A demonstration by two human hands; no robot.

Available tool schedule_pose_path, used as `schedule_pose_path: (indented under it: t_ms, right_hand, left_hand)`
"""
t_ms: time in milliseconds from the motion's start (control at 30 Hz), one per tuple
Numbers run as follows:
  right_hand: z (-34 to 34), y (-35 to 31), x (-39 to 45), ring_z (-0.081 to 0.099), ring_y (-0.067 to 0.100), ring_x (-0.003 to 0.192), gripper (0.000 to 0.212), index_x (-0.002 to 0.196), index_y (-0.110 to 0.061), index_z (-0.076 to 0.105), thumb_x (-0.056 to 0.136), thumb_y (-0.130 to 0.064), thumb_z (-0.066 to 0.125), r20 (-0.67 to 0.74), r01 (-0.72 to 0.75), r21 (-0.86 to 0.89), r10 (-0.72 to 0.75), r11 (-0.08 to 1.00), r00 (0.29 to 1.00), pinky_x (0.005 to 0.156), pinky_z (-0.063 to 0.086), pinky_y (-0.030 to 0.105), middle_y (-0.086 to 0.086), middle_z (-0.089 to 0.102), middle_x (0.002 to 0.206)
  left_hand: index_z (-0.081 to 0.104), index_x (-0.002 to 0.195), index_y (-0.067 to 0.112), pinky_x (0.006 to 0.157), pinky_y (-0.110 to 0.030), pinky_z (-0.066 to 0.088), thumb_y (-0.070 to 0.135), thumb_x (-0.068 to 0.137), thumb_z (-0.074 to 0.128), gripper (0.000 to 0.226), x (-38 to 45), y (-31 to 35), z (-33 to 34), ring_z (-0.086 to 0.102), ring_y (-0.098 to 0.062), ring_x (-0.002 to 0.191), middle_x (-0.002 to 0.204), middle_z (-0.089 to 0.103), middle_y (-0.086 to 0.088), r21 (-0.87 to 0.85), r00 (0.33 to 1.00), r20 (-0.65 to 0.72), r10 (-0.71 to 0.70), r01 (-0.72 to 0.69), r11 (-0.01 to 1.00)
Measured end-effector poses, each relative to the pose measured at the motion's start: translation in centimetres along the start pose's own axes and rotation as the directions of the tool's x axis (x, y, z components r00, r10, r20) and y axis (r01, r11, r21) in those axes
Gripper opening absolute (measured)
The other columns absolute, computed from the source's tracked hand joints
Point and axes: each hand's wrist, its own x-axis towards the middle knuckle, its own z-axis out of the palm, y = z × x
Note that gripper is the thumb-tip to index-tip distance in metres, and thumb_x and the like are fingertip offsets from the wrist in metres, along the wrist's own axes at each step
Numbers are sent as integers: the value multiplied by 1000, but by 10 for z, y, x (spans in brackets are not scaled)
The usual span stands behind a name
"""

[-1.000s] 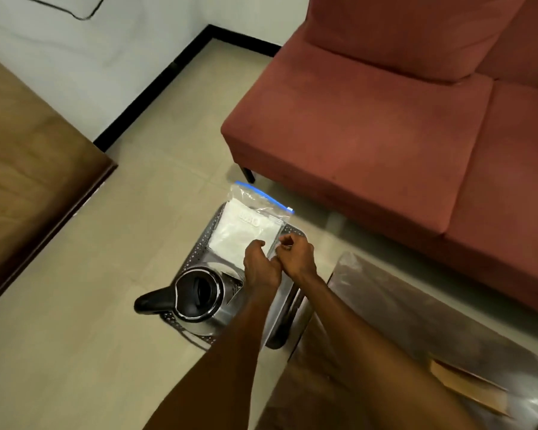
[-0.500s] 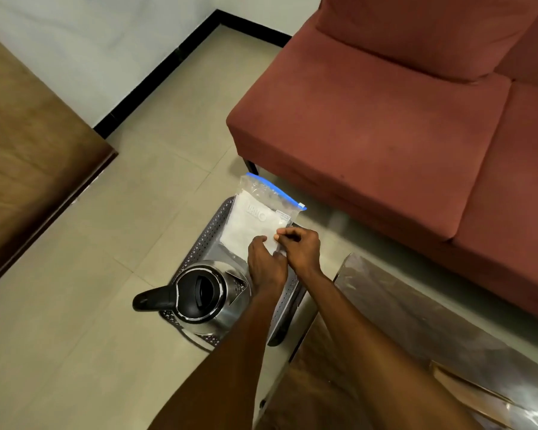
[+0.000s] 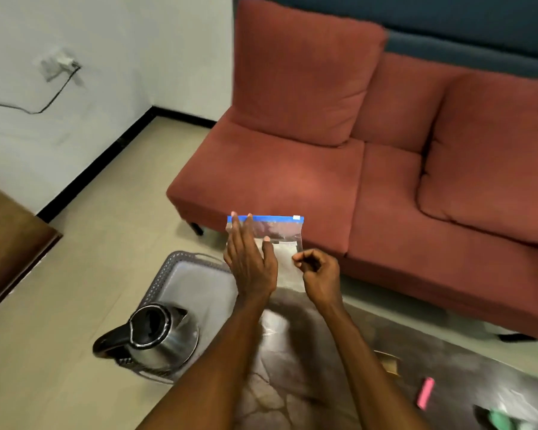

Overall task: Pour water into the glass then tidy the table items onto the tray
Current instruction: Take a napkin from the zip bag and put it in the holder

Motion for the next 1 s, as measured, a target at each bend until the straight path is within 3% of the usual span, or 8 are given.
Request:
schedule_pose_path:
  t_ms: [100, 300, 433, 567, 700, 833, 900, 1000]
  right_hand:
    - [-79, -36, -29, 69, 9, 81, 49, 79, -12, 72, 72, 28, 45, -58, 45, -18, -46, 999, 997, 75, 55, 16, 0, 72, 81]
    - [-233, -97, -109, 67, 2, 85, 35, 84, -8, 71, 80, 20, 51, -149, 124, 6, -121, 992, 981, 76, 53, 12, -3, 71, 87]
    - [-317, -134, -167, 65, 2, 79, 44, 77, -16, 70, 75, 22, 46, -255, 248, 7, -238, 969, 937, 76, 53, 15, -3, 71, 82]
    - [-383, -163, -218, 61, 8, 69, 46, 74, -10, 69, 68, 24, 39, -305, 326, -25, -318, 945, 898, 71, 52, 22, 1, 68, 73]
    - [-433, -186, -259, 63, 13, 75, 23, 81, -12, 66, 84, 9, 57, -349, 349, -58, -346, 935, 871, 71, 53, 28, 2, 69, 81]
    - [-466, -215, -288, 64, -4, 72, 26, 94, -24, 60, 93, 0, 50, -478, 396, 106, -303, 912, 825, 63, 49, 9, -9, 66, 88]
    - [-480, -229, -298, 65, -8, 76, 21, 99, -22, 64, 98, -6, 50, -495, 444, 128, -331, 887, 803, 68, 50, 9, -10, 67, 94]
    - [-498, -243, -311, 67, -6, 82, 16, 94, -26, 69, 94, -12, 63, -498, 502, 9, -432, 865, 752, 77, 54, 13, -14, 71, 91]
  left_hand:
    - [43, 145, 18, 113, -43, 22, 33, 94, 40, 53, -35, 78, -6, 28, -17, 145, 157, 31, -2, 8, 970, 55, 236, -237, 972]
    - [47, 138, 22, 115, -48, 14, 34, 93, 44, 47, -111, 227, -28, 45, -17, 132, 134, 57, 3, -62, 863, 208, 460, -457, 887]
    - [61, 117, 28, 103, -40, 22, 37, 93, 52, 26, -166, 320, -49, 52, -16, 111, 111, 62, 8, -137, 831, 244, 500, -481, 866]
    - [68, 96, 31, 86, -32, 20, 30, 88, 56, 14, -218, 390, -72, 50, -14, 101, 95, 59, 13, -170, 794, 254, 553, -526, 833]
    - [67, 93, 29, 81, -32, 18, 27, 89, 58, 10, -263, 437, -95, 51, -14, 96, 95, 63, 13, -229, 762, 175, 624, -585, 778]
    - [67, 92, 27, 75, -32, 18, 24, 90, 58, 10, -301, 470, -110, 51, -14, 92, 95, 65, 11, -233, 708, 160, 687, -650, 724]
    - [68, 92, 27, 72, -32, 16, 25, 90, 60, 9, -313, 483, -114, 51, -14, 91, 94, 65, 10, -224, 682, 159, 713, -679, 699]
    - [67, 91, 23, 70, -32, 16, 30, 90, 60, 10, -324, 501, -116, 51, -16, 91, 92, 64, 7, -198, 647, 163, 745, -718, 667]
